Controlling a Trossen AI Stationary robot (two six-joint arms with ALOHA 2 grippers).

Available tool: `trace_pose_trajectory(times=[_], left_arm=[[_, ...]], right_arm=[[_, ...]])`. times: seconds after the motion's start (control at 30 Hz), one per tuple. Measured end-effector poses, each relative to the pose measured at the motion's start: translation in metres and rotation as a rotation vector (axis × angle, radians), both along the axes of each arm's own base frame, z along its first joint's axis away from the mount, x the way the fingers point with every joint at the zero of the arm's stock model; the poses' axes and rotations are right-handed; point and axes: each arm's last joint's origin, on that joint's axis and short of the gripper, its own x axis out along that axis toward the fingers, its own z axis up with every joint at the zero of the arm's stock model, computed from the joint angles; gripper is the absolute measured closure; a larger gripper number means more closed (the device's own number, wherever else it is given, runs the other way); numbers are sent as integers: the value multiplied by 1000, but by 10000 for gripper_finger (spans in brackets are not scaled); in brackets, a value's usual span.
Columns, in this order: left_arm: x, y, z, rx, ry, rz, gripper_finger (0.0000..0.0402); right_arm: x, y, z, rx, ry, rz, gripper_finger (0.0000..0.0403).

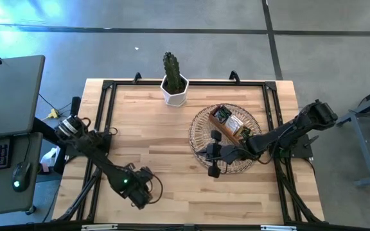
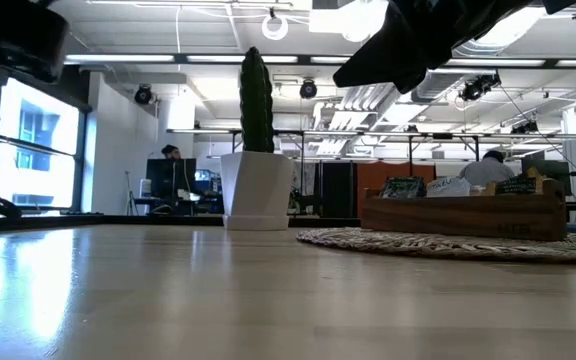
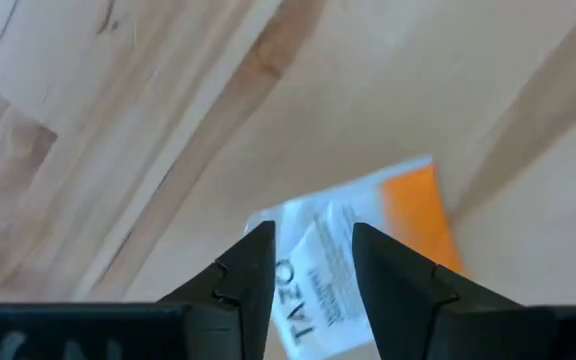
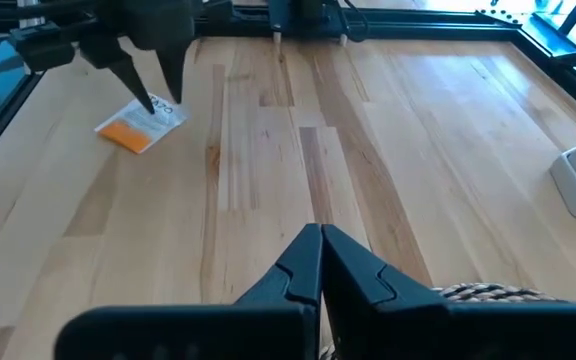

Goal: Pick & Place Tea
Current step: Put the white tea bag into the middle section of the wooden organizer

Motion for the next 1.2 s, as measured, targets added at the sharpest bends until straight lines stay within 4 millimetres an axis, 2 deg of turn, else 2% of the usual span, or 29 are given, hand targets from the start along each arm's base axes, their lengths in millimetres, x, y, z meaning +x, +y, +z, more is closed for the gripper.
trace_pose_trajectory(times=[0.17, 0.4, 0.57, 0.7, 0.8, 0.87, 1.07, 1.1, 1.2], left_arm=[[-6, 0, -4, 38, 22, -80, 257], [-5, 2, -6, 82, 2, -120, 203], [-6, -2, -18, 73, 65, -133, 173], [-4, -5, -27, 71, 96, -134, 172], [-3, -6, -32, 64, 118, -134, 192], [-2, -7, -32, 57, 111, -143, 224], [1, -3, -27, 61, 75, -147, 370], [2, -1, -26, 74, 74, -148, 385], [12, 2, -21, 94, 52, -141, 385]], right_arm=[[0, 0, 0, 0, -1, 0, 394], [0, 0, 0, 0, 0, 1, 400], [0, 0, 0, 0, 0, 1, 393], [0, 0, 0, 0, 0, 1, 393], [0, 0, 0, 0, -1, 1, 397], [0, 0, 0, -1, -1, 1, 400], [1, 0, 1, 4, -12, 3, 393], [1, 0, 1, 5, -14, 4, 389], [5, -1, 0, 34, -36, 12, 371]])
